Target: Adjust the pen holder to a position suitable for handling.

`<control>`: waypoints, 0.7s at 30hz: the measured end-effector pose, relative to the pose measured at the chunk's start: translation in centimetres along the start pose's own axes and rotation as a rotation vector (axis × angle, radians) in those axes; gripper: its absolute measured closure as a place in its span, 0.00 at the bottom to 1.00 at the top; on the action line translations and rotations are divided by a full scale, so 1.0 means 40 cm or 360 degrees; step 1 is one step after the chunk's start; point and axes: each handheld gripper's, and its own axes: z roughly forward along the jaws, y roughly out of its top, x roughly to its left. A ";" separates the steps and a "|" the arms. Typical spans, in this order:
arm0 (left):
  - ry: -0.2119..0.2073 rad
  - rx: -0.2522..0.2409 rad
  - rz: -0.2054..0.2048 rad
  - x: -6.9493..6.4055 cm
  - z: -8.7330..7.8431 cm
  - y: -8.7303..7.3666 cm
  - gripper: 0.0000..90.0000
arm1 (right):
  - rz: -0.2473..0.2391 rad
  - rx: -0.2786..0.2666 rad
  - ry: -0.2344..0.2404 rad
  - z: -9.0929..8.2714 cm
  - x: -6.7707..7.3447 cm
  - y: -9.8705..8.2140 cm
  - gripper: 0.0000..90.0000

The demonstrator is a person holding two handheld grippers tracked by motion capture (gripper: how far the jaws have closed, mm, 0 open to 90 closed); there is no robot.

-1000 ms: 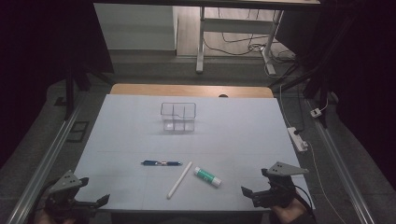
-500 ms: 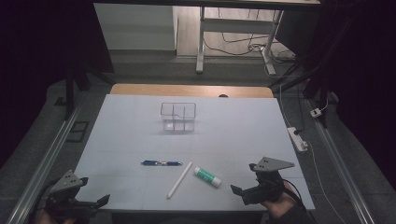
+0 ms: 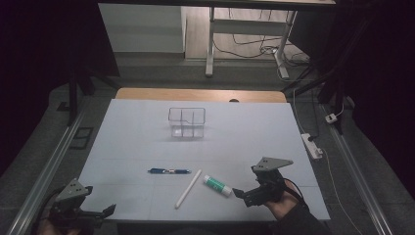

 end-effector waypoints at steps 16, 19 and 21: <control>-0.0019 0.0014 0.0001 0.001 0.003 0.001 0.02 | -0.0101 -0.0003 0.0059 0.062 0.000 0.066 0.00; -0.0015 0.0017 0.0007 0.001 0.003 0.001 0.02 | -0.0086 0.0002 0.0096 0.081 -0.006 0.082 0.00; -0.0013 0.0021 0.0012 -0.001 0.004 0.002 0.02 | -0.0087 0.0005 0.0097 0.084 -0.007 0.085 0.00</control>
